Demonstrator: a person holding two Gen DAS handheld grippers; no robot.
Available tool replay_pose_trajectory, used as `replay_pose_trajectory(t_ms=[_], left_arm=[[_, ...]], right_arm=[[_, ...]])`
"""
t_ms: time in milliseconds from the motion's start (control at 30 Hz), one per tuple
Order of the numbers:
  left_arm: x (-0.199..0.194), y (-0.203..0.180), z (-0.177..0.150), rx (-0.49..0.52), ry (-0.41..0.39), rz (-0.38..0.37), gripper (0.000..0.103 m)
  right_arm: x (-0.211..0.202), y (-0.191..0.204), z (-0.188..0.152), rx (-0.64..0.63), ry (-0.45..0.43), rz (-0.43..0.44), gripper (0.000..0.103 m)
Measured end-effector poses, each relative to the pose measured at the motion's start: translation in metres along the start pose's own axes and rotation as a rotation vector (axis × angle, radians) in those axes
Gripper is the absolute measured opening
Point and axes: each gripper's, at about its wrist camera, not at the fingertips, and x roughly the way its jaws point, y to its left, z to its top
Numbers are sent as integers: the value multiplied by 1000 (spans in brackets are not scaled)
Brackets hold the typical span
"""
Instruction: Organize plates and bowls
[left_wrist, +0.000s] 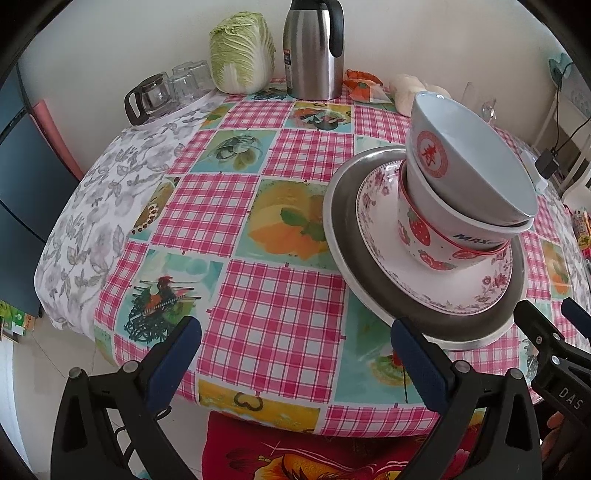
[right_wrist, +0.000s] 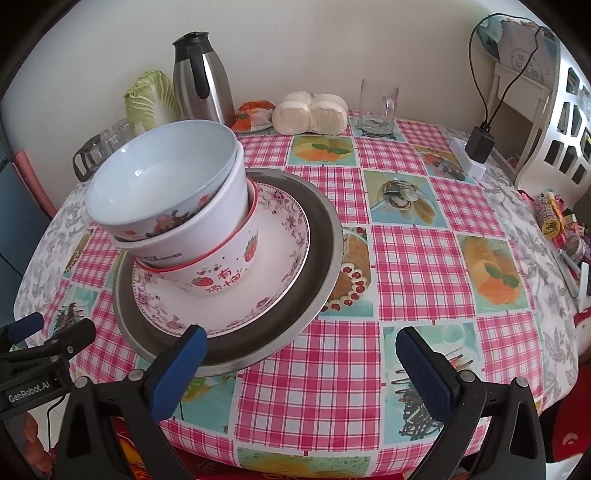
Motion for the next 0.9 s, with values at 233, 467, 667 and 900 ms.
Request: replay_pose_trajectory(t_ms=[233,467,667,900], left_arm=[[1,0,0,0,2,0,102],[4,1,-1,-5,18,-2,102],[5,2,-1,-12,19,-10,102],[-1,0,-1,-10,-5,-14,102]], right_arm=[[0,-1,0,3,1,-4,103],[1,-2,0,5,2,-8,103],[1,-2,0,4,6,-11,103],[1,-2,0,5,6,-11,103]])
